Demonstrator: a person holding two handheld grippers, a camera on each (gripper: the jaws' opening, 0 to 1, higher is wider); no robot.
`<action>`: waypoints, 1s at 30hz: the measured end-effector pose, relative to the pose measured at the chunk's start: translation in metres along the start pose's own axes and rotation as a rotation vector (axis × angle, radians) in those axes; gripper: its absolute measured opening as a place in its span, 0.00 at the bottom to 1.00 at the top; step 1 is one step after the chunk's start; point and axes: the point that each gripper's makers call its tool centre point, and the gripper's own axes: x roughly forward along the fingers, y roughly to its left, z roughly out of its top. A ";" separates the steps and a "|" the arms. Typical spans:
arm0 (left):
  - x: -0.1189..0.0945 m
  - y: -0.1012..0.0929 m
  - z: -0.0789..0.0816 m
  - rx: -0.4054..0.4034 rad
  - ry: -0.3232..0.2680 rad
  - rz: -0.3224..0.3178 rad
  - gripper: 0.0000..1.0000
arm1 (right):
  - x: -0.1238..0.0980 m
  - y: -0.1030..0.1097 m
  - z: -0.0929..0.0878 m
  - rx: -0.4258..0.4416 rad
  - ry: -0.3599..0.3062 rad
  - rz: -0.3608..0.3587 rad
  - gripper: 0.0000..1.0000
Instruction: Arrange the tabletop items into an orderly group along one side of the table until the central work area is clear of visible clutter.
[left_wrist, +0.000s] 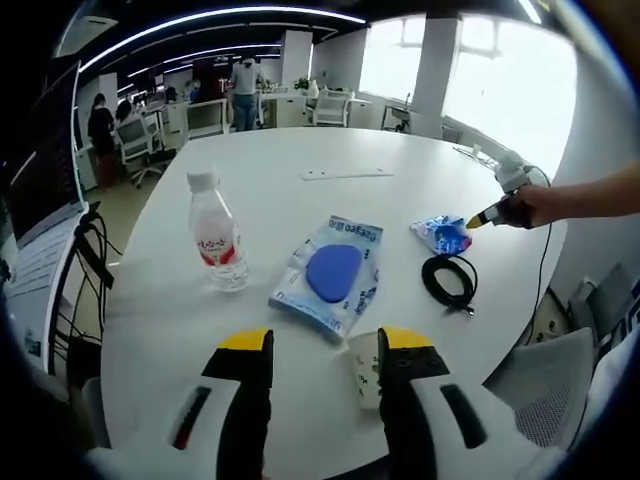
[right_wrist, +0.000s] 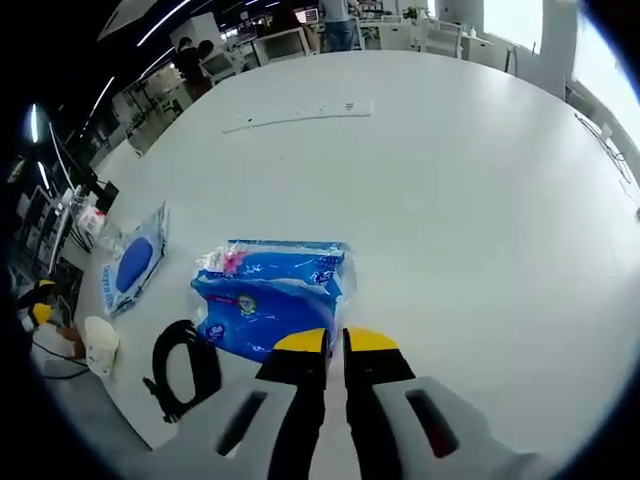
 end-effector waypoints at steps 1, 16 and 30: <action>0.000 0.000 0.000 -0.001 0.000 0.000 0.41 | 0.000 0.000 0.000 -0.003 0.000 -0.001 0.03; 0.006 0.006 -0.006 -0.030 0.004 -0.001 0.41 | -0.005 0.009 0.001 -0.030 -0.010 0.010 0.03; 0.017 0.004 -0.014 -0.061 0.020 -0.004 0.40 | 0.015 0.005 -0.004 -0.042 -0.006 0.032 0.03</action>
